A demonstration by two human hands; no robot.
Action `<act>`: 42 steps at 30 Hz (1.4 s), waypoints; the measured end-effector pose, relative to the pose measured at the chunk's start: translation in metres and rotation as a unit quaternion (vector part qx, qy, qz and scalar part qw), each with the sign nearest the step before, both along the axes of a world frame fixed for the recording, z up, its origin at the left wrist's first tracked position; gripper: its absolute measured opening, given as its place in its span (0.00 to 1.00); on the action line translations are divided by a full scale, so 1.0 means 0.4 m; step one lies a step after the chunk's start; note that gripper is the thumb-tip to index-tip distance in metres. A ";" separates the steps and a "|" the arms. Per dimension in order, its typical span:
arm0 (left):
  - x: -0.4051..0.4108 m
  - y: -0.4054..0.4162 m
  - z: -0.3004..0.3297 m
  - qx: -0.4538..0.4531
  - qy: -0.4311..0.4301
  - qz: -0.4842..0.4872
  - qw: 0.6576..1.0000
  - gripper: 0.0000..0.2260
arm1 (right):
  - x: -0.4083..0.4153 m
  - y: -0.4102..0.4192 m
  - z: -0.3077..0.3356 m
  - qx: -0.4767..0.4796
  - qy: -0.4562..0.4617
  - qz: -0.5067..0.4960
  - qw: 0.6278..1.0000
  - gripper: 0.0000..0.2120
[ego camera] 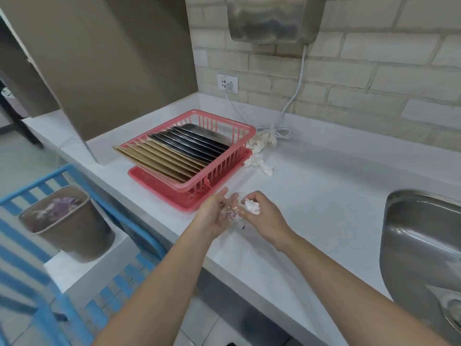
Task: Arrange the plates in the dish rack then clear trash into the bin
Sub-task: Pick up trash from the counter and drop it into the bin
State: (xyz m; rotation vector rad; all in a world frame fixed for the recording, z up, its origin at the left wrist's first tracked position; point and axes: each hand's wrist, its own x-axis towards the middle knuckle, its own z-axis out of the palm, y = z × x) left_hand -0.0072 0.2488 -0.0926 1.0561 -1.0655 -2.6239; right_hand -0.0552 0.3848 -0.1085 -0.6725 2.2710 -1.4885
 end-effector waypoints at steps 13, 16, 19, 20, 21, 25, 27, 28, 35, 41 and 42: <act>0.321 -0.247 -0.053 0.021 0.016 -0.019 0.999 0.18 | 0.214 -0.269 0.043 0.057 -0.075 0.236 0.967 0.11; 0.399 -0.353 -0.069 -0.004 0.017 0.044 0.999 0.11 | 0.277 -0.381 0.038 0.098 -0.102 0.292 0.946 0.15; 0.474 -0.464 -0.080 -0.025 0.002 0.131 0.991 0.07 | 0.338 -0.498 0.020 0.084 -0.142 0.285 0.944 0.17; 0.502 -0.501 -0.080 -0.020 0.002 0.163 0.986 0.07 | 0.359 -0.542 0.018 0.079 -0.144 0.281 0.946 0.15; 0.528 -0.538 -0.080 -0.021 -0.005 0.189 0.982 0.07 | 0.379 -0.584 0.014 0.066 -0.137 0.283 0.947 0.14; 0.627 -0.684 -0.073 -0.056 -0.058 0.269 0.960 0.15 | 0.453 -0.748 0.018 0.046 -0.090 0.252 0.963 0.15; 0.662 -0.751 -0.064 -0.101 -0.088 0.273 0.952 0.15 | 0.480 -0.822 0.012 0.040 -0.087 0.244 0.965 0.15; 0.677 -0.779 -0.056 -0.119 -0.102 0.273 0.949 0.15 | 0.490 -0.857 0.009 0.035 -0.087 0.241 0.966 0.15; 0.742 -0.999 -0.068 -0.182 -0.150 0.226 0.945 0.09 | 0.549 -1.072 -0.017 0.027 -0.170 0.212 0.962 0.12; 0.700 -1.159 -0.113 -0.227 -0.200 0.215 0.929 0.10 | 0.498 -1.218 -0.082 0.086 -0.106 0.198 0.971 0.19; 0.682 -1.193 -0.131 -0.252 -0.227 0.211 0.917 0.09 | 0.481 -1.251 -0.096 0.096 -0.099 0.196 0.971 0.19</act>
